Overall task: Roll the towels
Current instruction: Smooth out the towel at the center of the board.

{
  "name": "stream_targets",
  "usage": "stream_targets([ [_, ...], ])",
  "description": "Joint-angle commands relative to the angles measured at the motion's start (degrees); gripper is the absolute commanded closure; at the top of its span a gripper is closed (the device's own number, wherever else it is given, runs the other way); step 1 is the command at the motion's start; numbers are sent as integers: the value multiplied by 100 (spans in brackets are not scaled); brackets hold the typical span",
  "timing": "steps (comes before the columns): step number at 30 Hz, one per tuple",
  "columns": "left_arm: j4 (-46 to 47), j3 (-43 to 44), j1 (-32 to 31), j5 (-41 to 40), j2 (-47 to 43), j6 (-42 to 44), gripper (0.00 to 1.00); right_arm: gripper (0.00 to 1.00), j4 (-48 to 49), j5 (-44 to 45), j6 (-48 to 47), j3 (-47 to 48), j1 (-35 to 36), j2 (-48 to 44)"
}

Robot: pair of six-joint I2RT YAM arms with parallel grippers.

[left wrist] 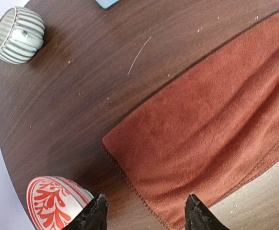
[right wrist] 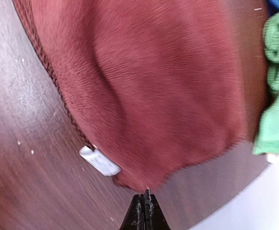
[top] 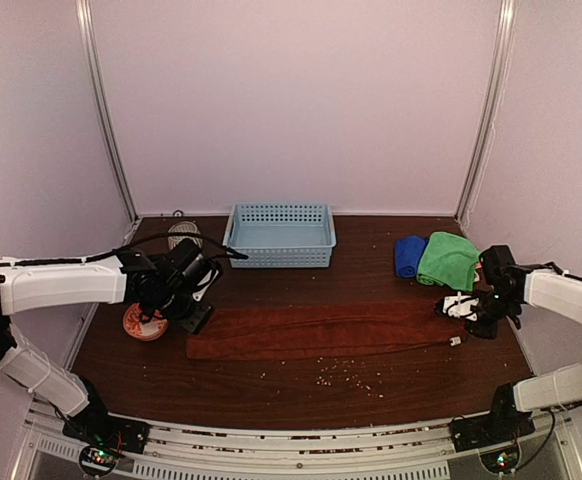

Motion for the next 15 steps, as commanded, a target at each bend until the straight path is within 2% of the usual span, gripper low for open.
stream_targets([
  [1, -470, 344, 11, 60, 13, -58, 44, 100, -935, -26, -21, 528, 20, -439],
  [6, -768, 484, 12, 266, 206, -115, 47, 100, -940, -130, -39, 400, 19, -454],
  [10, -644, 410, 5, 309, 197, -170, 47, 84, -622, -208, -39, 134, 28, -246],
  [15, -504, 316, 4, 371, 274, -197, 47, 74, -513, -198, 87, 227, 28, 450],
])
